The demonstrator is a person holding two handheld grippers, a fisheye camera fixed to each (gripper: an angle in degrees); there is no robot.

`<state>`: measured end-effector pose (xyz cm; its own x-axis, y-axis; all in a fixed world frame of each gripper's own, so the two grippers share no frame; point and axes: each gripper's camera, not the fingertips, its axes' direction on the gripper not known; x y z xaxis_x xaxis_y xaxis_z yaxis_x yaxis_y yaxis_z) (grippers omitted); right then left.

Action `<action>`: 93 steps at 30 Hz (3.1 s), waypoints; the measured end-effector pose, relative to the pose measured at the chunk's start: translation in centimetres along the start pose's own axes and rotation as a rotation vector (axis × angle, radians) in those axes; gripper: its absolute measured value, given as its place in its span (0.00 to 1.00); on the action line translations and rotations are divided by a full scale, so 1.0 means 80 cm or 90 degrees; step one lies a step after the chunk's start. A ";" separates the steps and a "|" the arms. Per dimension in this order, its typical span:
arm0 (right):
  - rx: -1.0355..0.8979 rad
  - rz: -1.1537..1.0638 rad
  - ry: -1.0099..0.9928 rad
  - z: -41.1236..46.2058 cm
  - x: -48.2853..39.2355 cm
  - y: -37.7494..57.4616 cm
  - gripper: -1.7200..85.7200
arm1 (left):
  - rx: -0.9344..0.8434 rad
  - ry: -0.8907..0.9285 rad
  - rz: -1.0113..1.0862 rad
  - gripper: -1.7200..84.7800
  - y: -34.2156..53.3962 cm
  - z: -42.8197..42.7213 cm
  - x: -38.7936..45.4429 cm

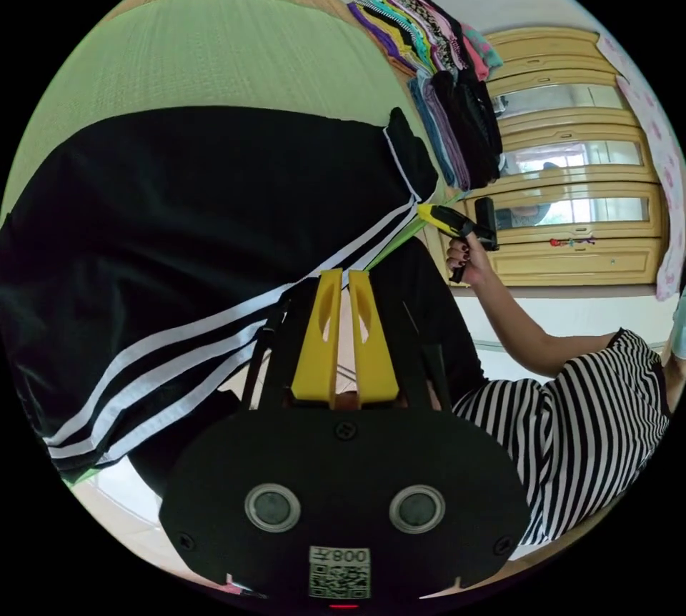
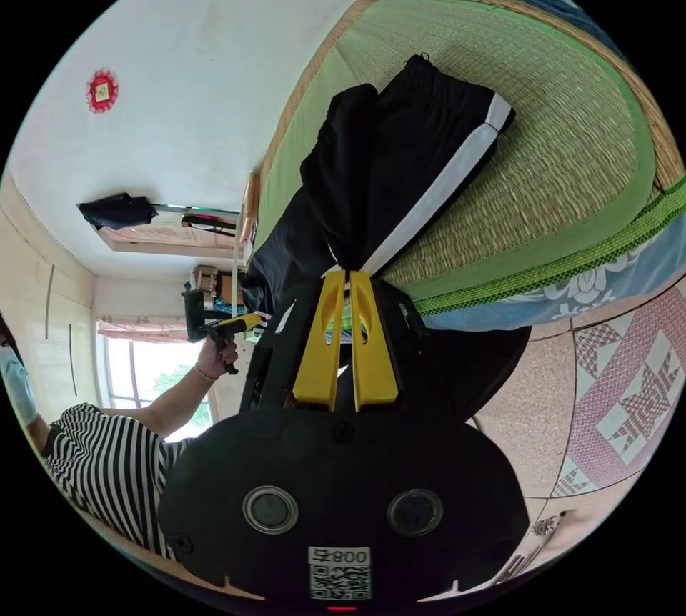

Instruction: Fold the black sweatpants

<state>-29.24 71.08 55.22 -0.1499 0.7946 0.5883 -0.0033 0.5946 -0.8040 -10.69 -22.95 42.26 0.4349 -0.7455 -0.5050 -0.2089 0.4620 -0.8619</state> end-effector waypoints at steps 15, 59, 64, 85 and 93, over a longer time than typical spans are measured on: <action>0.079 -0.145 0.200 0.001 -0.090 0.038 0.07 | -0.020 0.046 0.024 0.10 -0.195 0.074 0.073; 0.222 0.043 0.081 -0.061 0.139 0.134 0.03 | -0.171 0.107 0.140 0.02 -0.381 0.247 0.277; 0.219 0.047 0.063 -0.070 0.163 0.141 0.02 | -0.187 0.122 0.147 0.02 -0.382 0.260 0.288; 0.224 0.034 0.021 -0.099 0.177 0.157 0.02 | -0.134 0.007 0.179 0.02 -0.335 0.252 0.290; 0.242 0.038 0.103 -0.117 0.140 0.153 0.02 | -0.135 -0.008 0.203 0.02 -0.311 0.241 0.279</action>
<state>-21.73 88.39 52.72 -0.0037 0.8532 0.5216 -0.3684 0.4838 -0.7939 21.08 -41.80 53.27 0.3288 -0.5745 -0.7495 -0.5111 0.5591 -0.6528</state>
